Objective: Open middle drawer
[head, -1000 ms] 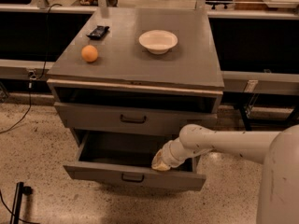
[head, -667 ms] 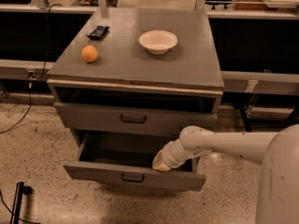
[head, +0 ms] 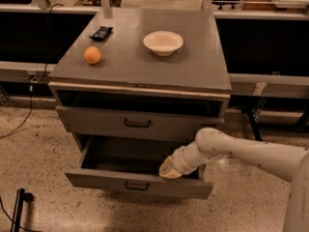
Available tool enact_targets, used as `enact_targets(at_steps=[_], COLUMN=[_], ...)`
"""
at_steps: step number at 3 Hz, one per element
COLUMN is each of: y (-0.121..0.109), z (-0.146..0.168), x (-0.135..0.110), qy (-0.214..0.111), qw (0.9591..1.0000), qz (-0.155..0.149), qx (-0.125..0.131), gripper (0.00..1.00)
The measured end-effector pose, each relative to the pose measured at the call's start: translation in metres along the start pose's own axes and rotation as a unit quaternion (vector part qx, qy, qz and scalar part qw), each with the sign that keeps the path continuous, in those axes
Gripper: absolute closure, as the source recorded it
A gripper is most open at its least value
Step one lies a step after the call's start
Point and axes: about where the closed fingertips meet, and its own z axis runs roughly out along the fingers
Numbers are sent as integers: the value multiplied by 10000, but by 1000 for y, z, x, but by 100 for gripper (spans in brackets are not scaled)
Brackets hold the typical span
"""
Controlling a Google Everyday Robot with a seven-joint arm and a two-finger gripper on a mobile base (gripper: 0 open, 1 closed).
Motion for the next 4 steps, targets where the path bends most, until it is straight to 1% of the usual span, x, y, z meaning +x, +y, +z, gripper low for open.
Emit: enact_targets(at_steps=[1,2,3,4], y=[17,27,29,29], z=[-17,-23,-12,-12], x=[-13,-19,-26,-26], qy=[-243,-214,-33,-33], qw=[9992,9987,9992,9992], qz=[-127,-179,-232,-232], qx=[-286,-416,-317,-317], gripper=[100,100,100,100])
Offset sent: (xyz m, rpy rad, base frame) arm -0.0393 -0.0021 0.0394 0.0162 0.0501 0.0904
